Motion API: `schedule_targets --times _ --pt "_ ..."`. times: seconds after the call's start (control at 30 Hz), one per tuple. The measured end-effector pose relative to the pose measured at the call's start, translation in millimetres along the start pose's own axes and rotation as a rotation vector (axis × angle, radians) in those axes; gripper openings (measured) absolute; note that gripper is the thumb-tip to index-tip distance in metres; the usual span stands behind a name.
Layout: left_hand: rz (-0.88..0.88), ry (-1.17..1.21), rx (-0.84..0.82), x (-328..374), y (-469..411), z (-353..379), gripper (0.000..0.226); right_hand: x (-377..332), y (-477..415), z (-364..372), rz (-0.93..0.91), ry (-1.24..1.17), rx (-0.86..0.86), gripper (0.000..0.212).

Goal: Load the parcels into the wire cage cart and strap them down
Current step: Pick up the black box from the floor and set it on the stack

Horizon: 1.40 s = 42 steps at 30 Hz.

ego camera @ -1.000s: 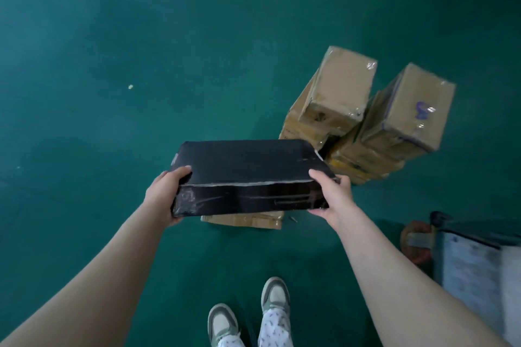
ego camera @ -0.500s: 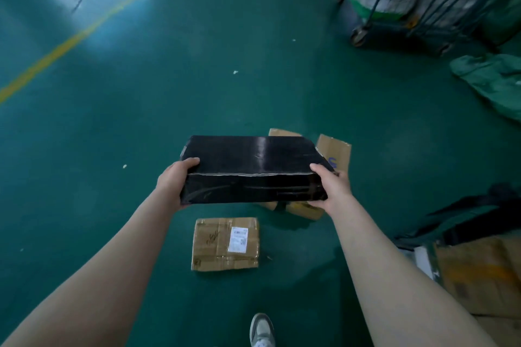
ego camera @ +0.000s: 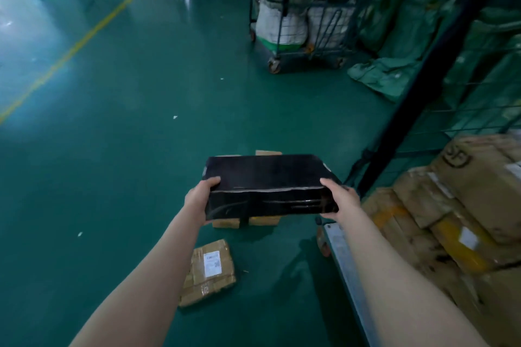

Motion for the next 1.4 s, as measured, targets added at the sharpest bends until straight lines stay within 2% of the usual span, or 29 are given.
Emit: schedule_targets --times 0.13,0.27,0.43,0.53,0.7,0.77,0.9,1.03,1.13,1.27,1.4 --pt "-0.014 -0.049 -0.099 -6 23 42 0.048 0 -1 -61 -0.003 -0.078 0.039 0.059" --pt "-0.019 -0.142 -0.22 -10 61 95 0.028 -20 28 -125 -0.05 -0.138 0.13 0.067" --pt "-0.098 -0.259 -0.345 -39 100 150 0.039 -26 57 -218 -0.074 -0.186 0.259 0.053" --pt "-0.095 -0.387 -0.399 -57 126 193 0.042 -24 80 -279 -0.061 -0.236 0.332 0.057" --pt "-0.049 -0.515 -0.589 -87 179 271 0.037 -17 115 -378 -0.093 -0.369 0.472 0.064" --pt "-0.045 -0.533 -0.673 -100 204 302 0.034 -13 126 -414 -0.127 -0.437 0.513 0.073" --pt "-0.095 -0.536 -0.812 -123 243 354 0.031 -5 147 -463 -0.207 -0.565 0.648 0.11" --pt "-0.108 -0.598 -0.964 -148 291 408 0.03 0 164 -484 -0.259 -0.581 0.685 0.147" --pt "-0.114 -0.64 -1.027 -167 320 444 0.028 2 167 -492 -0.246 -0.493 0.675 0.129" --pt "-0.101 -0.715 -1.137 -184 348 493 0.031 4 158 -509 -0.201 -0.474 0.661 0.117" --pt "-0.148 -0.76 -1.268 -189 368 525 0.011 4 149 -518 -0.177 -0.609 0.696 0.094"
Point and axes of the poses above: each hand's wrist, its own y-axis away from the middle knuckle, its own z-axis out of the palm, x = y × z, the point moved 3 cm from there along -y, towards the middle knuckle, and after that the axes turned 9 degrees about -y, right-handed, at the moved point
